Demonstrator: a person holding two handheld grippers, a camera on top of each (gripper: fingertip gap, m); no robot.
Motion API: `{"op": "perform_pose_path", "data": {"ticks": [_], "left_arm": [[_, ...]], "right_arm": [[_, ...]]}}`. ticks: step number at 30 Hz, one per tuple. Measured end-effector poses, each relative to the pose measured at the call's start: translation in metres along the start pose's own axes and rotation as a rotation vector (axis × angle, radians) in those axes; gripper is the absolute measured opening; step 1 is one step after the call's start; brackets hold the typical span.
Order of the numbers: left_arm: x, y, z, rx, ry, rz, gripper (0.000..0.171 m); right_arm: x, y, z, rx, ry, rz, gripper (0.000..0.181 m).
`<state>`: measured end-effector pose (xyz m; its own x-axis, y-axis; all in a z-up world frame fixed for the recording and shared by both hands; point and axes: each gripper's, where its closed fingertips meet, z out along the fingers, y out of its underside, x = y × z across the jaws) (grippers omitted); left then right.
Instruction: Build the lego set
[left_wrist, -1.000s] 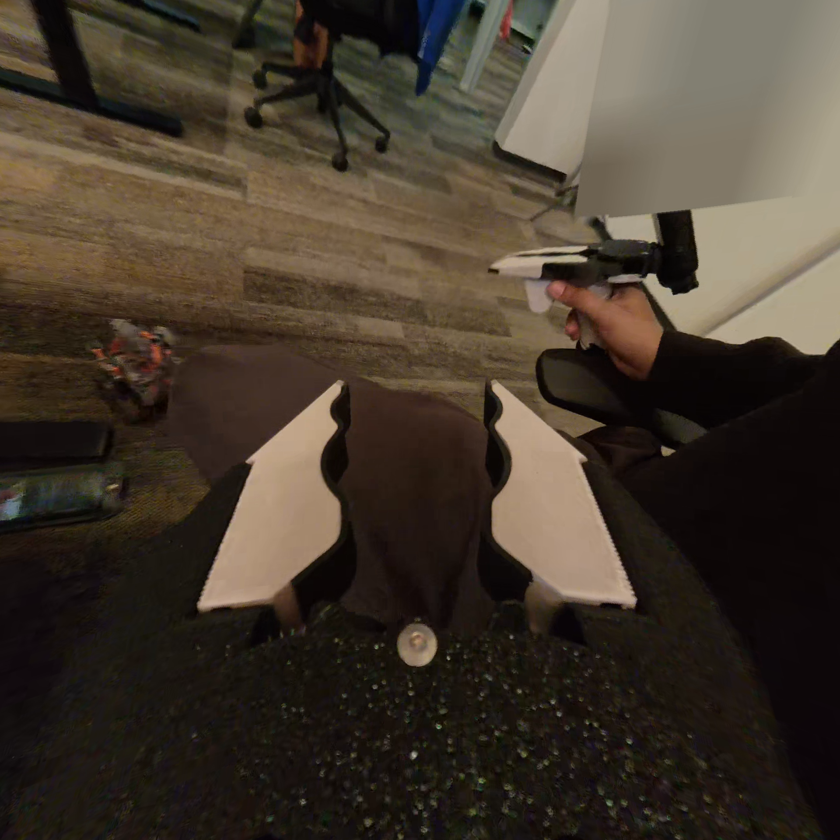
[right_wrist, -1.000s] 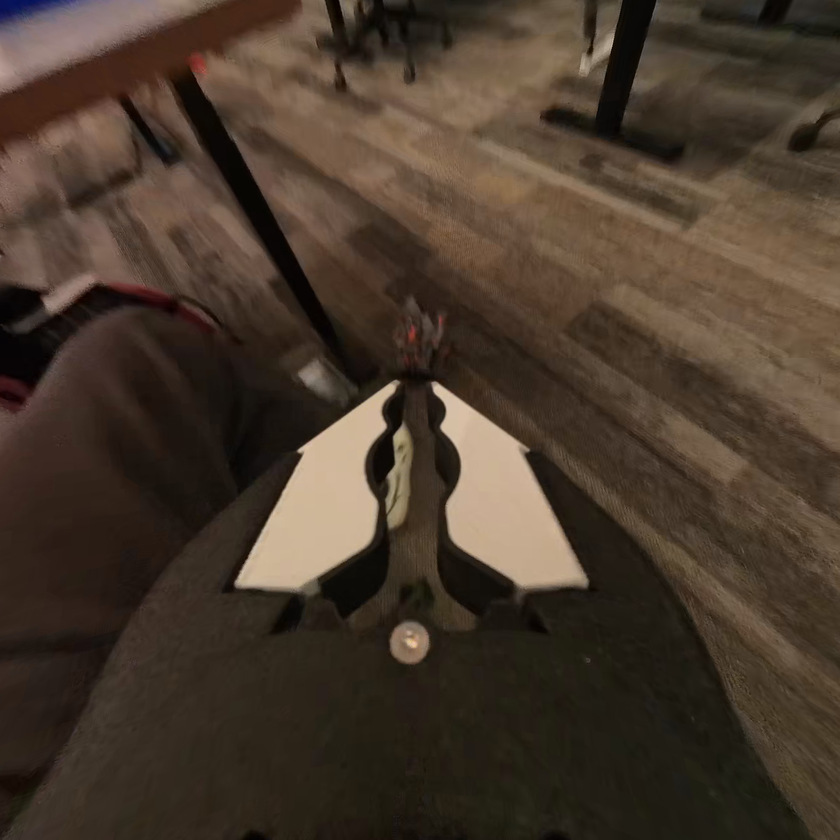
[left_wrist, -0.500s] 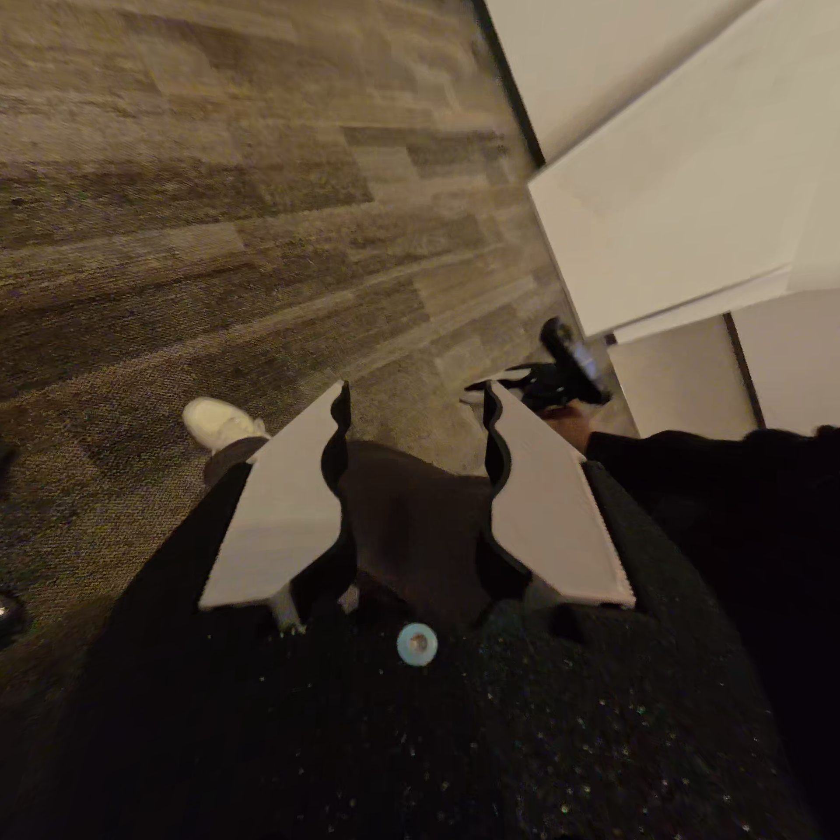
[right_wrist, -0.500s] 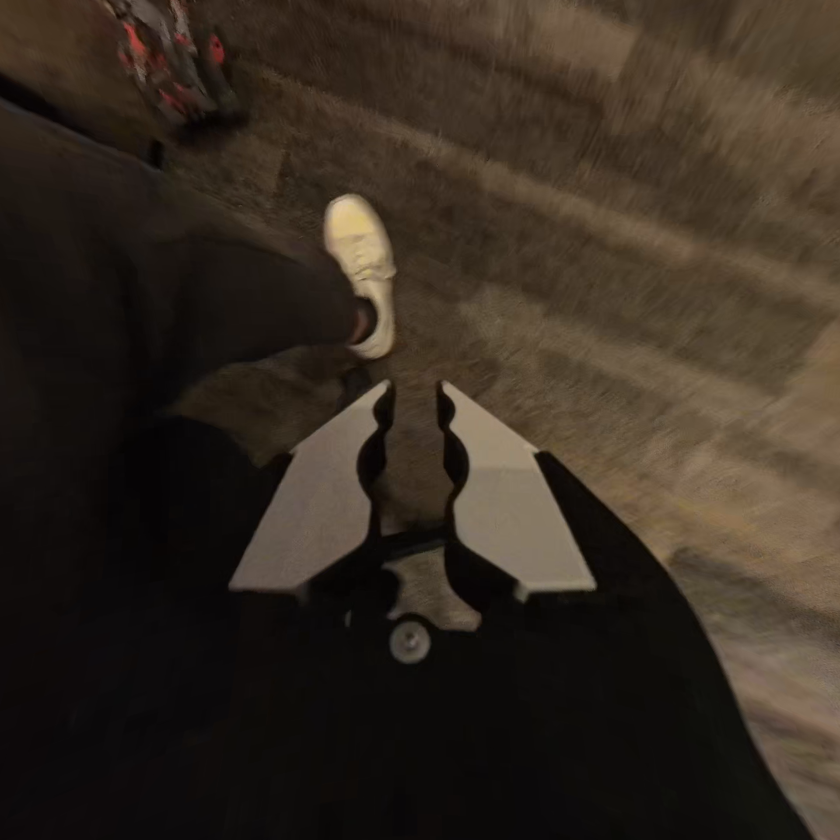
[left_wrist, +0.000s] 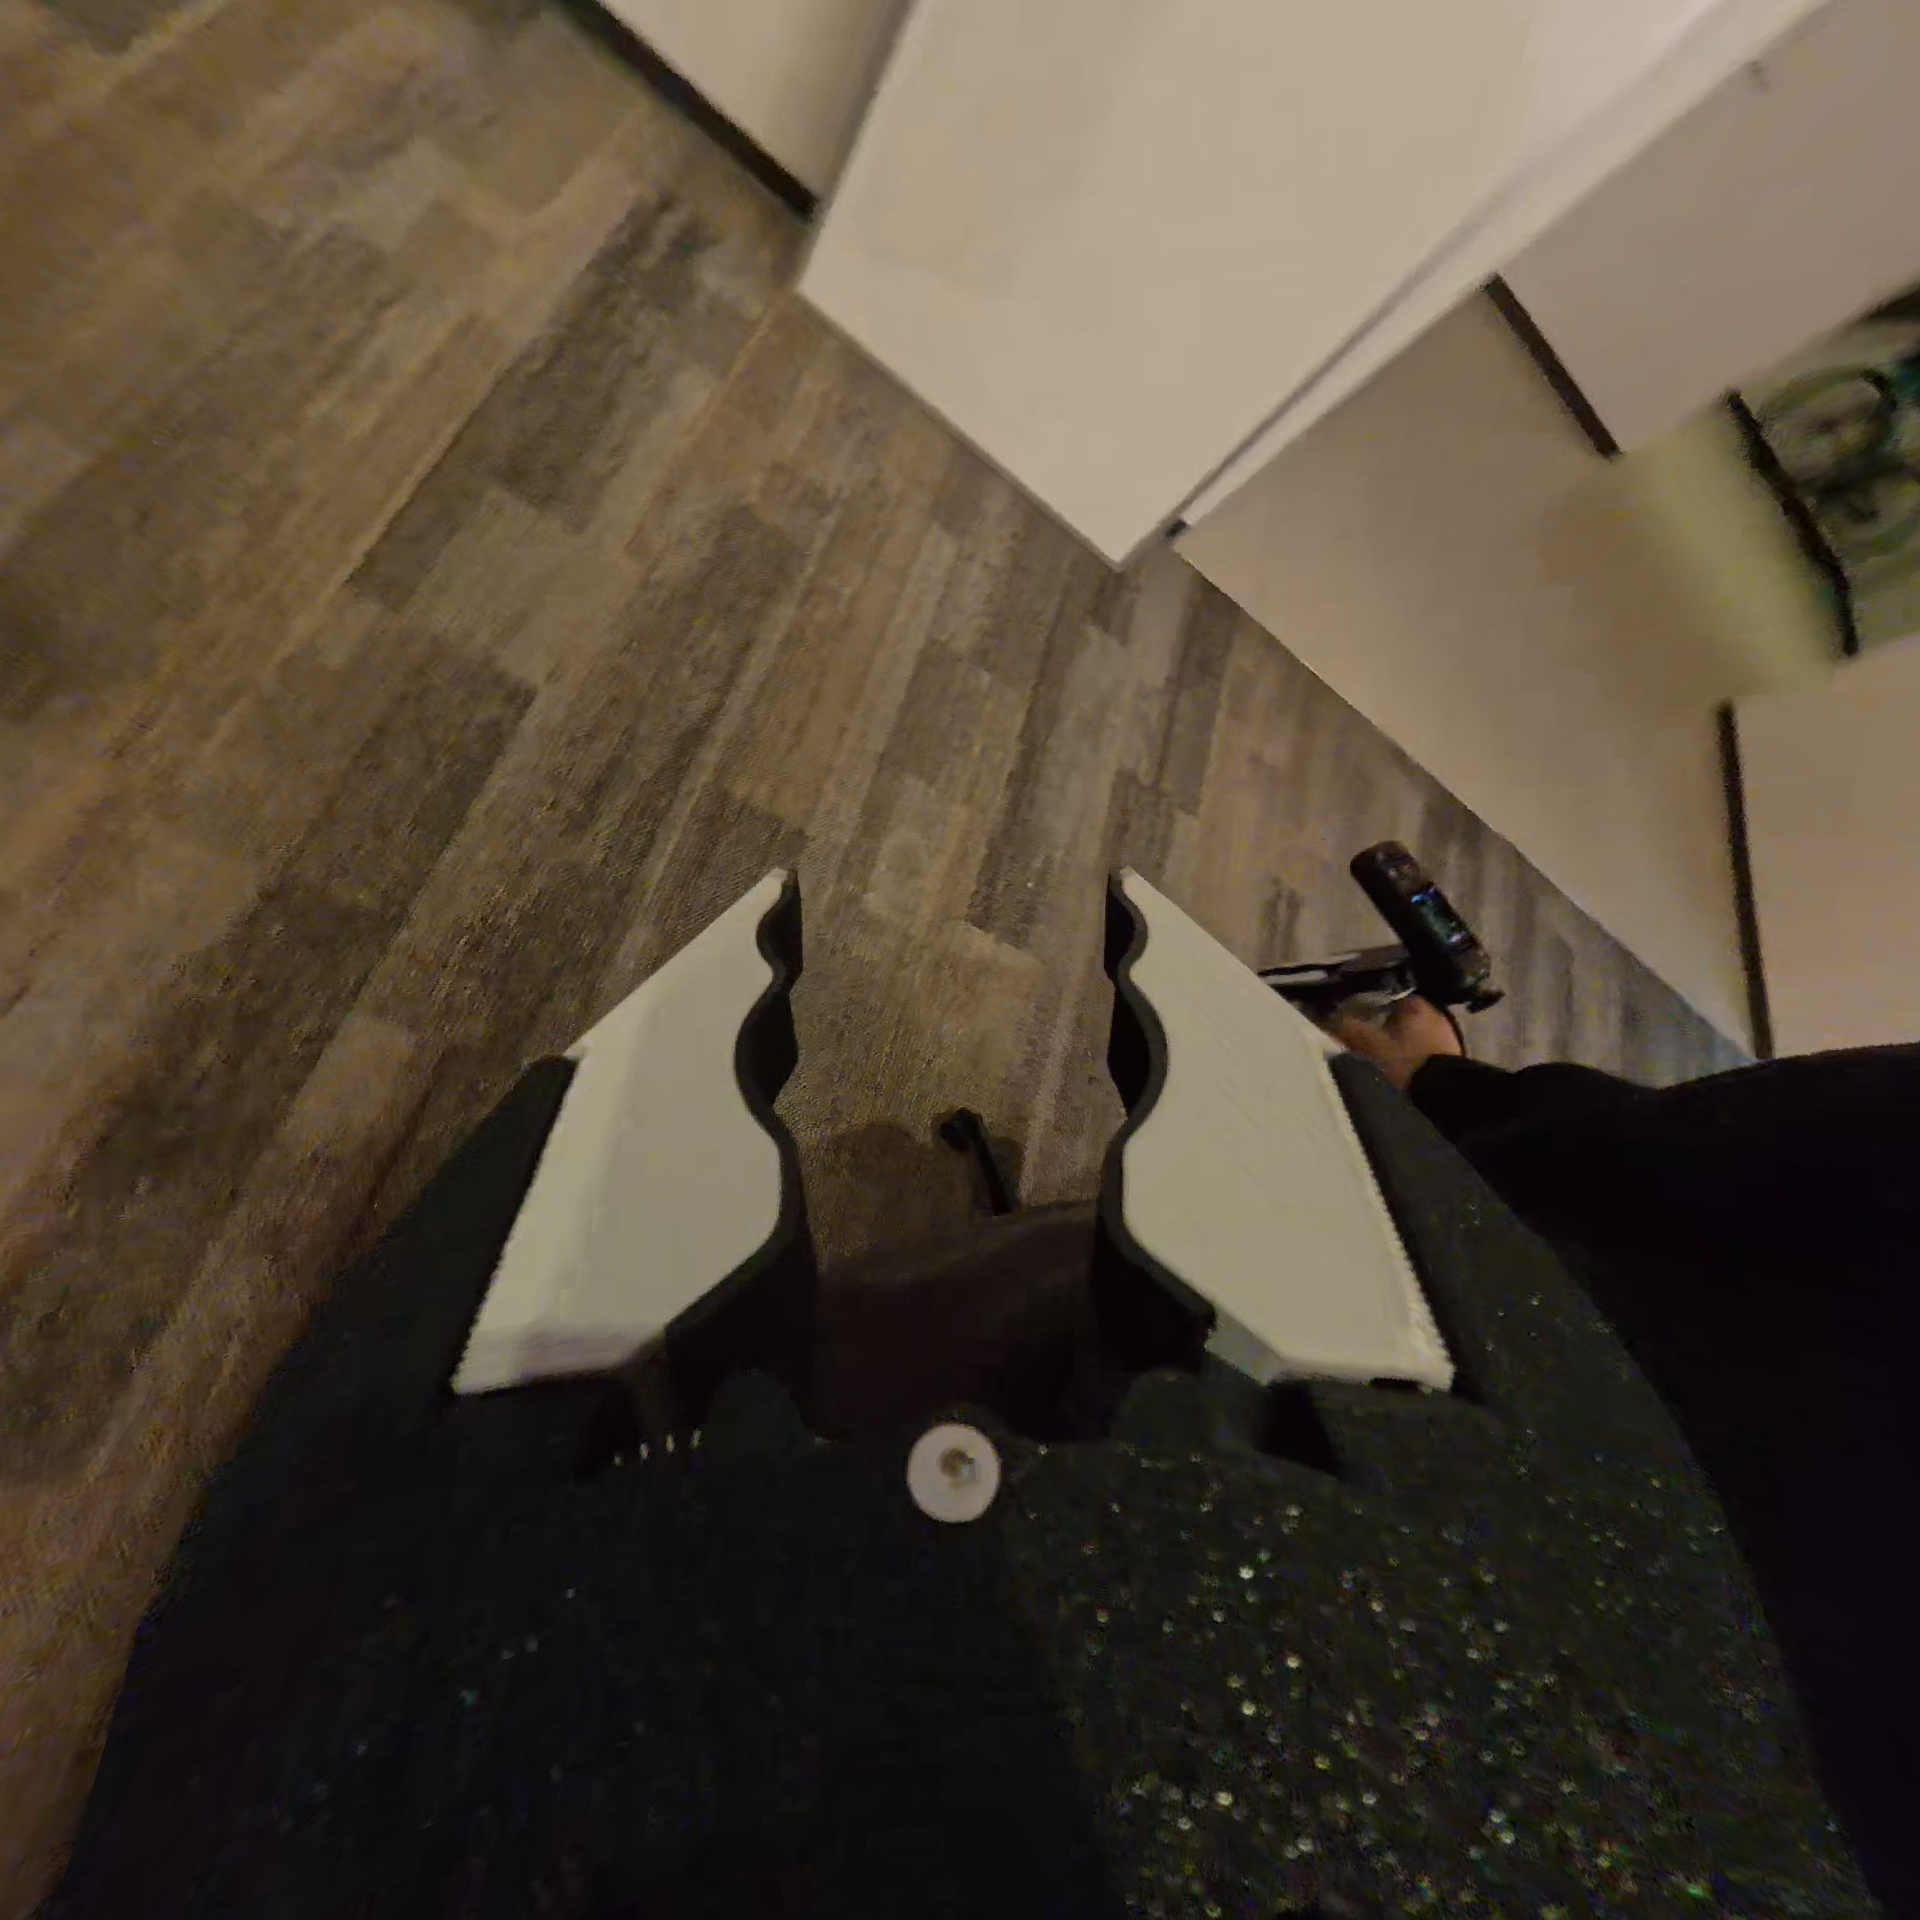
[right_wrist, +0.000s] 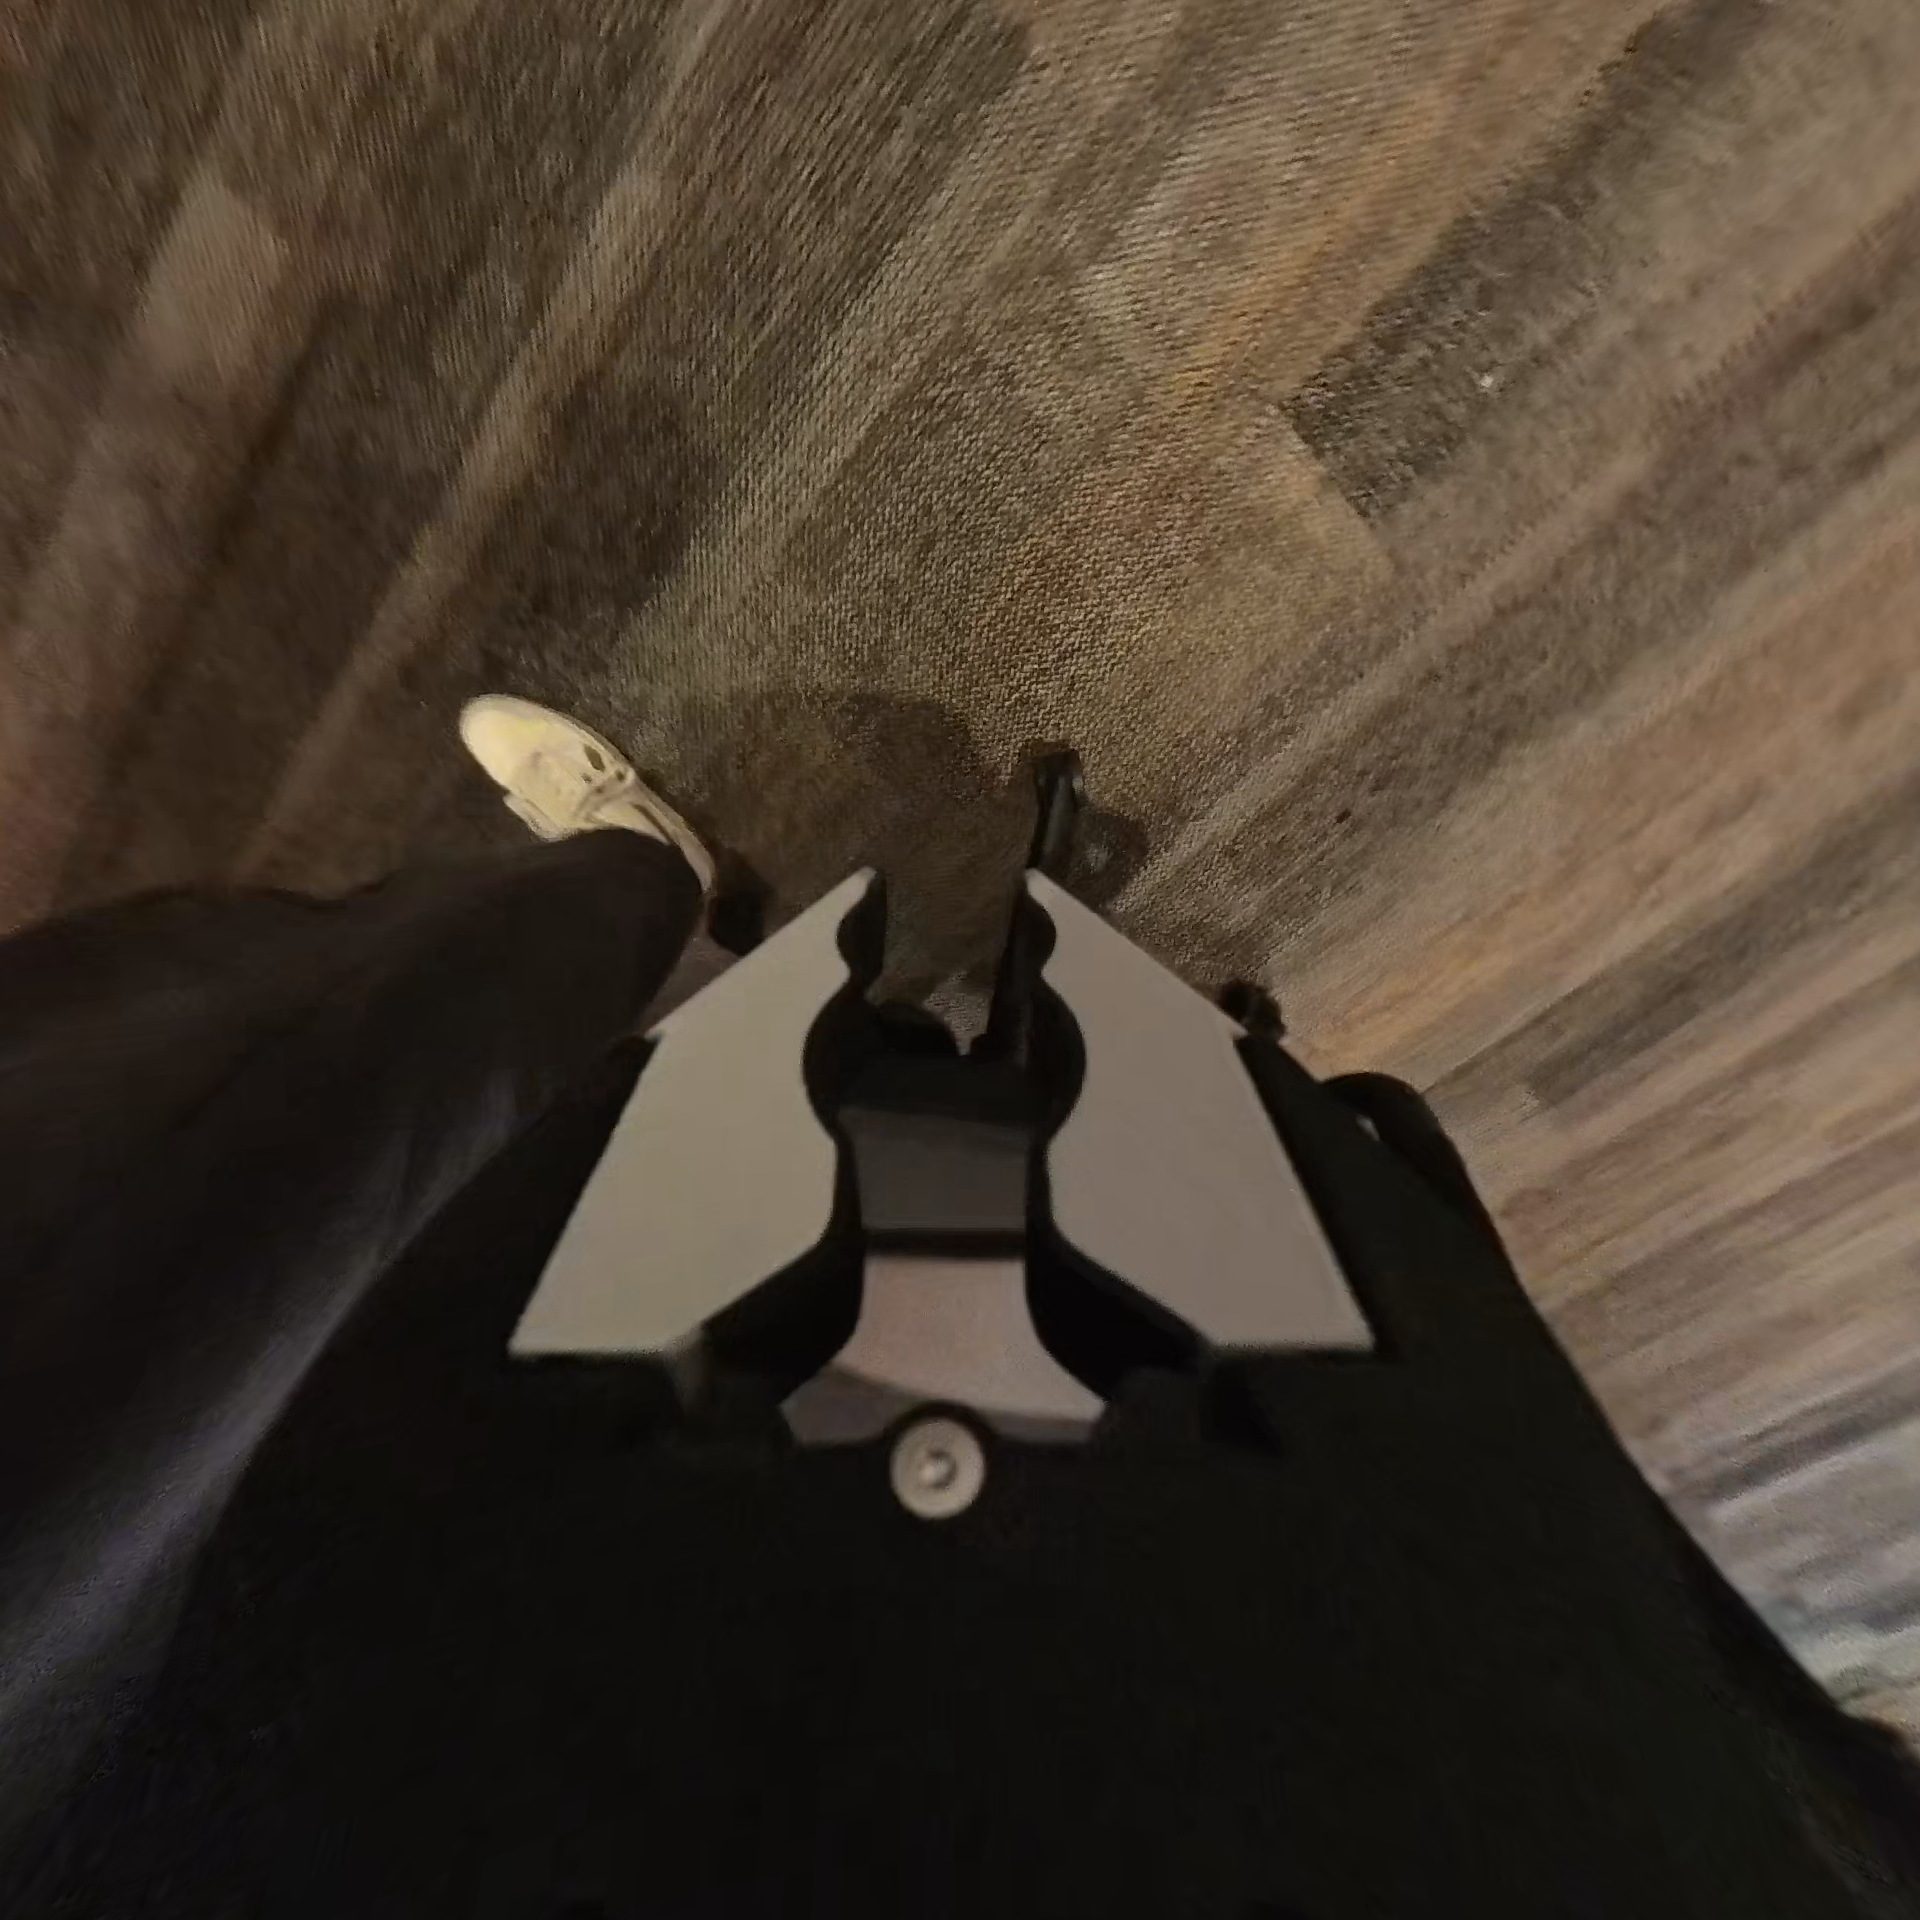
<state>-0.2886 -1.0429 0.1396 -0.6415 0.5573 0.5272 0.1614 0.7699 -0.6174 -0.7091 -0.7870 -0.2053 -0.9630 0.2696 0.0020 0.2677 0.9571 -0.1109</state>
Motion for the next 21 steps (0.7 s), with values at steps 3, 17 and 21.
{"op": "perform_pose_path", "data": {"ticks": [3, 17, 21], "left_arm": [[0.001, -0.056, 0.029, -0.055, 0.137, 0.089, 0.058], [0.006, -0.233, 0.201, -0.259, 0.664, 0.418, 0.058], [0.030, -0.223, 0.251, -0.353, 0.741, 0.503, 0.058]], "right_arm": [[0.013, -0.023, -0.050, 0.066, 0.022, -0.002, 0.026], [-0.103, -0.072, -0.231, 0.654, 0.321, 0.914, 0.051], [-0.145, -0.054, -0.209, 0.616, 0.258, 1.058, 0.051]]}}
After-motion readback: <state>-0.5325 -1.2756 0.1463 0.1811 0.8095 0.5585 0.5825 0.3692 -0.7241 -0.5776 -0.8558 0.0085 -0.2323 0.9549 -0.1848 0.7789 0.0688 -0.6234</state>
